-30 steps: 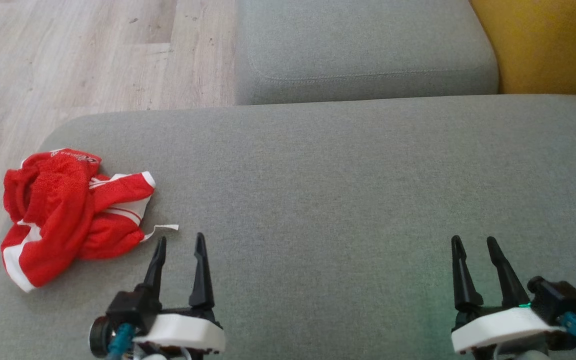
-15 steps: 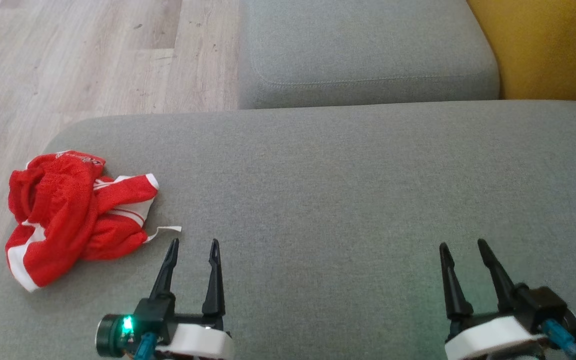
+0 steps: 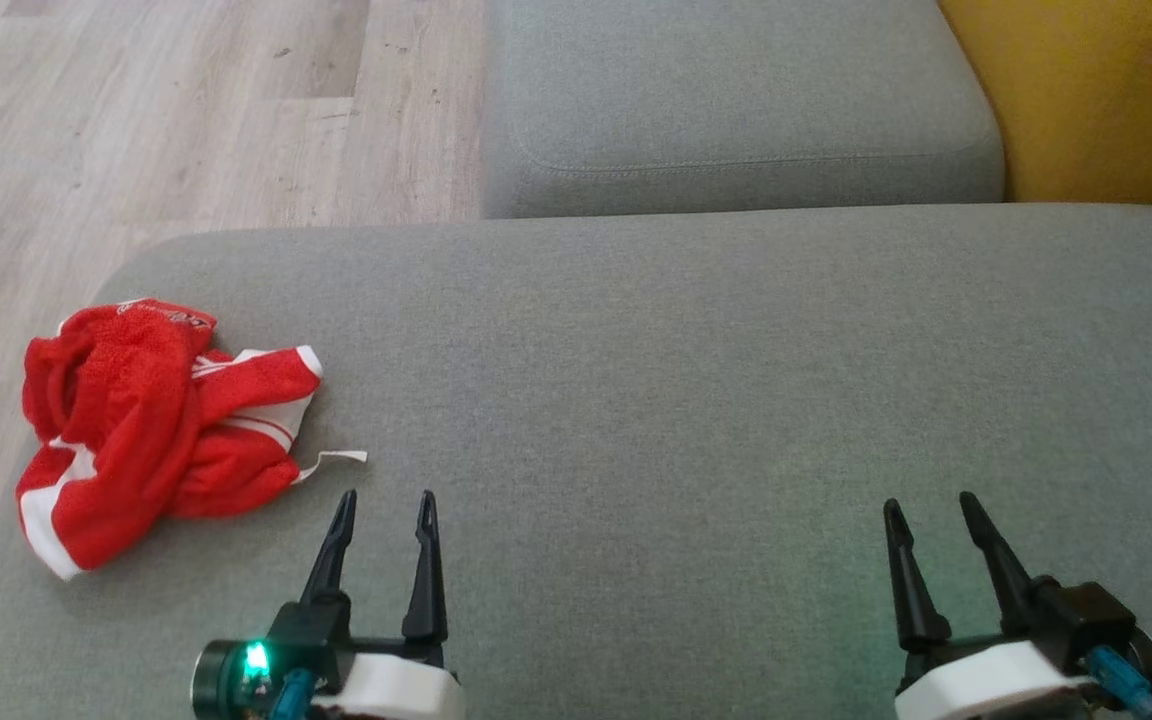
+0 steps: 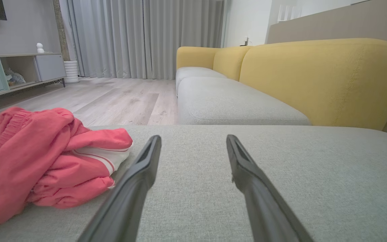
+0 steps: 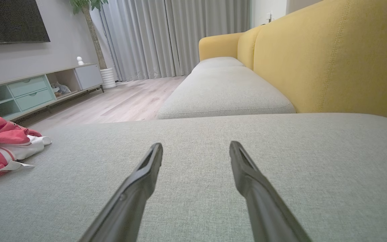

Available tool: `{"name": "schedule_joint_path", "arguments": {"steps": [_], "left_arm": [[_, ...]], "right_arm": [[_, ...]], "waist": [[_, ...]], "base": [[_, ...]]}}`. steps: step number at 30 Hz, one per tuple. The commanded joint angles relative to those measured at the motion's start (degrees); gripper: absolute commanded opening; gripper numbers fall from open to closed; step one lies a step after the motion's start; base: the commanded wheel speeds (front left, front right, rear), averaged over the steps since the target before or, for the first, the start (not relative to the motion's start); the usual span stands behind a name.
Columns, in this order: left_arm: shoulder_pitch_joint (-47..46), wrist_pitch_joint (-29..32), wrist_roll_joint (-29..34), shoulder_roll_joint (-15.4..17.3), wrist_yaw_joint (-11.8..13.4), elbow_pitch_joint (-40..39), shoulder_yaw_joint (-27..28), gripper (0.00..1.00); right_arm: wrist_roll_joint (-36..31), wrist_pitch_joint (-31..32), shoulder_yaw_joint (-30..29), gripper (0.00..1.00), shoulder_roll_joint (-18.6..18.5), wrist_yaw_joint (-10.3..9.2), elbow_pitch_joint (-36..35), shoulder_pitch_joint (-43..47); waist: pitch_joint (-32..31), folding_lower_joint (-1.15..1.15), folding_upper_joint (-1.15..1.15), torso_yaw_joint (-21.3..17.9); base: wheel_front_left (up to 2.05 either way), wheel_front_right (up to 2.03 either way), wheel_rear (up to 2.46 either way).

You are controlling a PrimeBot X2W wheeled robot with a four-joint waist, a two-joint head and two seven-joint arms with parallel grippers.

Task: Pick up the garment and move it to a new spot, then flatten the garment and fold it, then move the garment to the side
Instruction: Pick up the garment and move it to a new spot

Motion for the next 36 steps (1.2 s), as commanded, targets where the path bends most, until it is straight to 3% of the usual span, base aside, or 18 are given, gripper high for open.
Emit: {"name": "schedule_joint_path", "arguments": {"steps": [1, 6, 14, 23, 31, 36], "left_arm": [[-2.5, -0.6, -0.3, 0.2, 0.4, -1.3, 2.0, 1.0], [-3.3, -0.6, -0.1, 0.2, 1.3, -1.3, 2.4, 1.0], [-3.9, -0.6, 0.0, 0.2, 2.5, -4.1, 5.2, 1.0], [-3.6, -0.6, 0.9, 0.2, 2.8, -5.4, 8.8, 1.0], [-3.8, -0.6, 0.8, 0.2, 3.6, -7.3, 10.7, 1.0], [-8.9, -0.6, 2.3, 0.2, 1.6, -7.8, 12.9, 1.0]], "right_arm": [[0.3, -0.8, 0.8, 1.0, -0.6, -0.04, -1.6, -1.7], [0.5, -0.8, 0.0, 1.0, -0.6, -0.04, -1.5, -1.3], [0.4, -0.8, -0.8, 1.0, -0.6, -0.04, -2.1, -3.1], [-1.1, -0.8, -1.0, 1.0, -0.6, -0.04, -2.4, -4.6], [-2.9, -0.8, -1.4, 1.0, -0.6, -0.04, -2.4, -5.7], [-4.2, -0.8, -2.1, 1.0, -0.6, -0.04, -2.9, -5.4]], "waist": [[0.0, 0.0, 0.0, 0.2], [0.8, 0.0, 0.0, 3.2], [4.2, 0.0, 0.0, 14.0], [6.6, 0.0, 0.0, 22.9], [8.5, 0.0, 0.0, 25.9], [10.4, 0.0, 0.0, 27.1]], "base": [[0.0, 0.0, 0.0], [0.0, 0.0, 0.0], [0.0, 0.0, 0.0], [0.0, 0.0, 0.0], [0.0, 0.0, 0.0], [0.0, 0.0, 0.0]]}}
